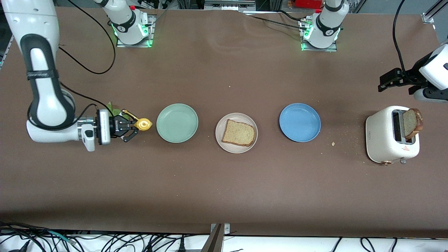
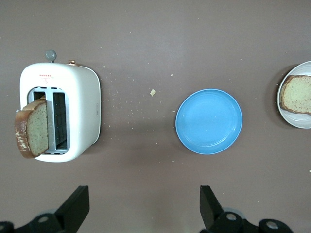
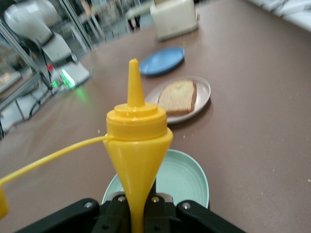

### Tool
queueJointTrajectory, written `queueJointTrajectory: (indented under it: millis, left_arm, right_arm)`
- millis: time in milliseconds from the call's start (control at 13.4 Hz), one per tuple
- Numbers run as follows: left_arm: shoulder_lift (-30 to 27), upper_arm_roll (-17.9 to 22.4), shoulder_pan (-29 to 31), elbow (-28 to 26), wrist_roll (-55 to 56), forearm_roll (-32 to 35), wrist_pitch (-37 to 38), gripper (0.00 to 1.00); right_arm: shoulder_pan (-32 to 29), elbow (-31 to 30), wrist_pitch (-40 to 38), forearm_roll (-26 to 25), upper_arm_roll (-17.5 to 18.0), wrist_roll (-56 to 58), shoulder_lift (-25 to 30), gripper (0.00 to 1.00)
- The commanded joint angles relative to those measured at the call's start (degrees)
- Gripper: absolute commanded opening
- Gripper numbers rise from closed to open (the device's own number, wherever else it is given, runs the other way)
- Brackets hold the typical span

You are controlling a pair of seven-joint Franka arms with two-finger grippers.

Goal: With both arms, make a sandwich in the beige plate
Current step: 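Carry the yellow bottle over the toast on the beige plate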

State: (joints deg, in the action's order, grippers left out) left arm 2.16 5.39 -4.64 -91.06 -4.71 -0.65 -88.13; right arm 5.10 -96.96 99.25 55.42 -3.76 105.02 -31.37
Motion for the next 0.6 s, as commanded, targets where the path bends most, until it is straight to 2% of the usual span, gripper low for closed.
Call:
queueJointTrajectory:
  millis: [0,149,372,521]
  left_arm:
    - [-1.0,-0.8,0.9,-1.0,0.3,0.7,-0.1,1.0]
    - [-0.9,-0.8,0.9,-0.9,0.3,0.7,-0.2,1.0]
    - [-0.9,-0.8,0.9,-0.6,0.3,0.7,-0.2,1.0]
    - [-0.9,-0.8,0.9,-0.6,0.3,0.7,-0.2,1.0]
  right_arm:
    - [5.7,3.1,3.9,-7.5,-0.3,-10.4,1.3,0.0]
    - [9.7,6.2,5.5,-13.1,-0.4,-19.0,1.2,0.0]
    - [16.0,12.7,5.9,-26.7,-0.3,-34.5,0.8,0.0]
    - [19.9,14.4,6.0,-33.6,-0.4,-42.7,0.6,0.0]
